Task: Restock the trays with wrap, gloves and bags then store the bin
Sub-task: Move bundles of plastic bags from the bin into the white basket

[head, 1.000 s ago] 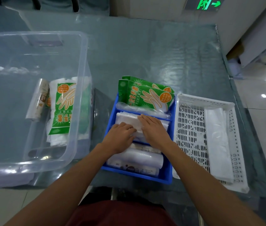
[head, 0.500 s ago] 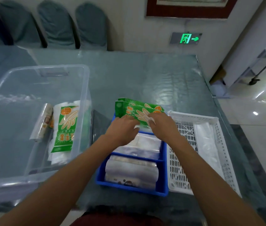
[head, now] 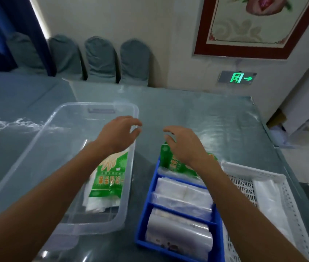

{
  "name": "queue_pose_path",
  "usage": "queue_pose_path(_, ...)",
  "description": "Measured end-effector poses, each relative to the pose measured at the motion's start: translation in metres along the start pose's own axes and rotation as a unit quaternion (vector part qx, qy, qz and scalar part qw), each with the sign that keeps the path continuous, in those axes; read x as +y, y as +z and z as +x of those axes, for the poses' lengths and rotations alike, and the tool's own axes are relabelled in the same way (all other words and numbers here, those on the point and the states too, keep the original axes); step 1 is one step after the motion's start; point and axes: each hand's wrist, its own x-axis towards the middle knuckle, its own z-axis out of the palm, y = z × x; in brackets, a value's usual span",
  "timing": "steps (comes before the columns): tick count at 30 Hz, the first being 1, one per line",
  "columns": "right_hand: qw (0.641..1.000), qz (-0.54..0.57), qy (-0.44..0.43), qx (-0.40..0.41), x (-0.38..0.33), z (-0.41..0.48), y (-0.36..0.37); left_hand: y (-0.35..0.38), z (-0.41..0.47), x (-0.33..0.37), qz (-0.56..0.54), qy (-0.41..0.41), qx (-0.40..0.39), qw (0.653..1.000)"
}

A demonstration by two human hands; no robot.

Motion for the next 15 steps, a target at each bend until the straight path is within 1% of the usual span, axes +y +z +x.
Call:
queue_pose_path(2, 1.000, 0.020, -0.023, -0.007, -0.030, 0.014, 0.010, -0.011, -0.004, -0.037, -0.014, -0.036, 0.004, 0.999)
queue_pose_path(5, 0.997, 0.050, -0.054, -0.024, -0.073, 0.037, 0.036, -0.016, -0.017, -0.090, -0.035, -0.097, -0.017, 0.995)
queue_pose_path(8, 0.994, 0.038, -0.065, -0.077, -0.105, 0.059, 0.077, -0.010, -0.034, -0.139, -0.051, -0.154, -0.057, 0.985)
queue_pose_path(12, 0.987, 0.012, -0.024, -0.156, -0.129, 0.082, 0.131, 0.008, -0.047, -0.187, -0.065, -0.186, -0.151, 0.969)
queue_pose_path(15, 0.975, -0.039, 0.022, -0.217, -0.137, 0.094, 0.165, 0.023, -0.052, -0.212, -0.053, -0.192, -0.233, 0.952)
